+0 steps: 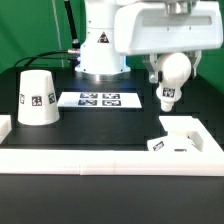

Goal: Assemble lamp

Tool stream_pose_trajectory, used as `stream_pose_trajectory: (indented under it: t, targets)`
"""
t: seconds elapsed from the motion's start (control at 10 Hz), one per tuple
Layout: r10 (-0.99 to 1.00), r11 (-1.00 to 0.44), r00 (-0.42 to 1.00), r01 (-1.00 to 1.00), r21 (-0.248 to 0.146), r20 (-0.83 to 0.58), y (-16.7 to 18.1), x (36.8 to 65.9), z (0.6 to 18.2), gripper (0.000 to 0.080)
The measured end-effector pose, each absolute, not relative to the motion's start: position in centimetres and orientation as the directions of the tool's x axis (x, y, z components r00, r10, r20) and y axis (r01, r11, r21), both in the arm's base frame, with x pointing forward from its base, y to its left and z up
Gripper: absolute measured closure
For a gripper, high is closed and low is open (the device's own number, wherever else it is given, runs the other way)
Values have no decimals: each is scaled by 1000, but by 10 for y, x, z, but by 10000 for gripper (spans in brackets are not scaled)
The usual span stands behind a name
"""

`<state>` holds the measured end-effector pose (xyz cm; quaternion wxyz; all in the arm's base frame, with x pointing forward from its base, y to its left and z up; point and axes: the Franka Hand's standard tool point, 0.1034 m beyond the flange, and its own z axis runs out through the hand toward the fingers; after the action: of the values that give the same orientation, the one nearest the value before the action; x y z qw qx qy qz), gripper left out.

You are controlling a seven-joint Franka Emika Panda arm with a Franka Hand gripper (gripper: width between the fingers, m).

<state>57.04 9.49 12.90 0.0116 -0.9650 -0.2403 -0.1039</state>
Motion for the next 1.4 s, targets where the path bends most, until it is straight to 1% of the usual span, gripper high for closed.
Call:
stream_pose_trajectory:
  t: [0.3, 0.4, 0.5, 0.7, 0.8, 0.9, 1.0, 1.1, 1.2, 1.3, 1.4]
  targets:
    - [474, -877, 852, 479, 35, 224, 93, 598, 154, 223]
    - [473, -877, 848, 478, 41, 238, 94, 604, 158, 223]
    - [473, -878, 844, 477, 49, 255, 93, 603, 155, 223]
    - [471, -878, 839, 474, 58, 272, 92, 605, 155, 223]
    - [472, -878, 839, 475, 57, 270, 92, 604, 154, 223]
    - [479, -874, 822, 480, 79, 309, 91, 608, 153, 223]
    - [487, -869, 815, 487, 85, 312, 90, 611, 151, 223]
    - [489, -868, 810, 488, 91, 324, 91, 620, 154, 223]
    - [493, -865, 794, 489, 108, 356, 92, 628, 155, 223]
    - [488, -868, 790, 484, 112, 370, 93, 630, 153, 223]
    - [480, -873, 794, 477, 107, 374, 98, 629, 153, 223]
